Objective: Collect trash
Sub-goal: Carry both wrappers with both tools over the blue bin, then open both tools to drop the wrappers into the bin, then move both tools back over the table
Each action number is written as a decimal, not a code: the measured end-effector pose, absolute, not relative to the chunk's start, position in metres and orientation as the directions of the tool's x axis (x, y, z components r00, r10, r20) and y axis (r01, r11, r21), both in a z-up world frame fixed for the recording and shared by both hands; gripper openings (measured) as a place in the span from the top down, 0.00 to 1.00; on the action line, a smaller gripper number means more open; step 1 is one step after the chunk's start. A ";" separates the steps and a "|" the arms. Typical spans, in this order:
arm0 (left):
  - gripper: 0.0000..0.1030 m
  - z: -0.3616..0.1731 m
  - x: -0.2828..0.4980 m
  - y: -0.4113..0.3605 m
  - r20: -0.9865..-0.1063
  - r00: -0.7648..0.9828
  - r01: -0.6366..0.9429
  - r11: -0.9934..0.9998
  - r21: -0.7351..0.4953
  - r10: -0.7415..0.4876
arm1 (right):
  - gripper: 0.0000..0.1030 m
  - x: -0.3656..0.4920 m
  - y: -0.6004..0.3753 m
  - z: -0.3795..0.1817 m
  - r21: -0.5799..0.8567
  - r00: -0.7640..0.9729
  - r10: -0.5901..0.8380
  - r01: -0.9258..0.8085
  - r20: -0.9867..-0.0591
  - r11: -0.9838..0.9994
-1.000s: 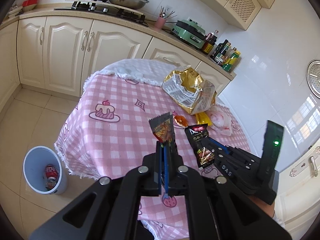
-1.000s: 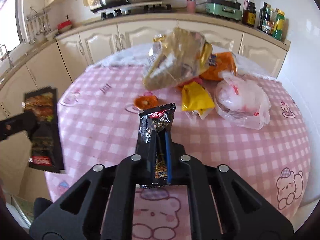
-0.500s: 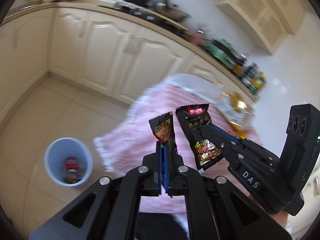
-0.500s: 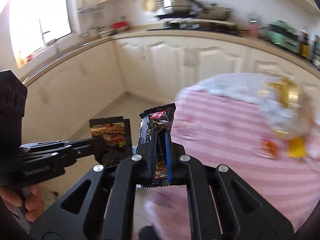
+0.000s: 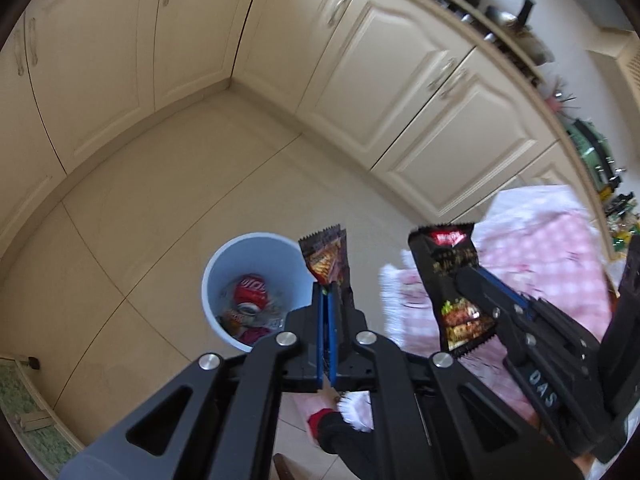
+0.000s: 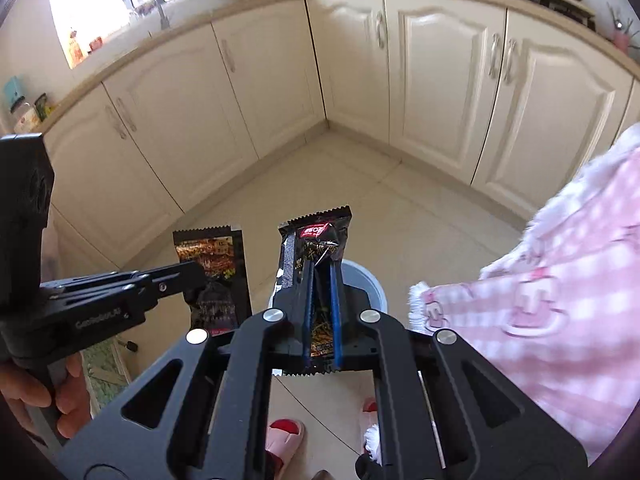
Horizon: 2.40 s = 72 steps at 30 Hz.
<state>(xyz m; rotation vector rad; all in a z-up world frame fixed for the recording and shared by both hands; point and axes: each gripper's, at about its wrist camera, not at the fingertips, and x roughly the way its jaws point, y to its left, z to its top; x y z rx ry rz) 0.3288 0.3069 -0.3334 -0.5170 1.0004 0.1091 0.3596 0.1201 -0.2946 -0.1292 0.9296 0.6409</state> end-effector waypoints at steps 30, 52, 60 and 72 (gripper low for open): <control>0.48 -0.378 0.340 0.340 -0.876 0.479 -0.439 0.850 -0.291 -0.052 | 0.92 0.385 0.151 -0.348 0.180 0.368 0.430 -0.550 -0.824 0.815; 0.47 -0.365 0.340 0.344 -0.873 0.487 -0.466 0.851 -0.241 0.019 | 0.52 0.397 0.165 -0.336 0.201 0.431 0.478 -0.545 -0.766 0.814; 0.47 -0.337 0.326 0.337 -0.855 0.518 -0.452 0.857 -0.247 0.027 | 0.52 0.383 0.146 -0.304 0.193 0.472 0.475 -0.528 -0.743 0.827; 0.41 -0.223 0.281 0.276 -0.741 0.671 -0.340 0.903 -0.262 0.038 | 0.50 0.317 0.073 -0.196 0.162 0.615 0.489 -0.509 -0.619 0.845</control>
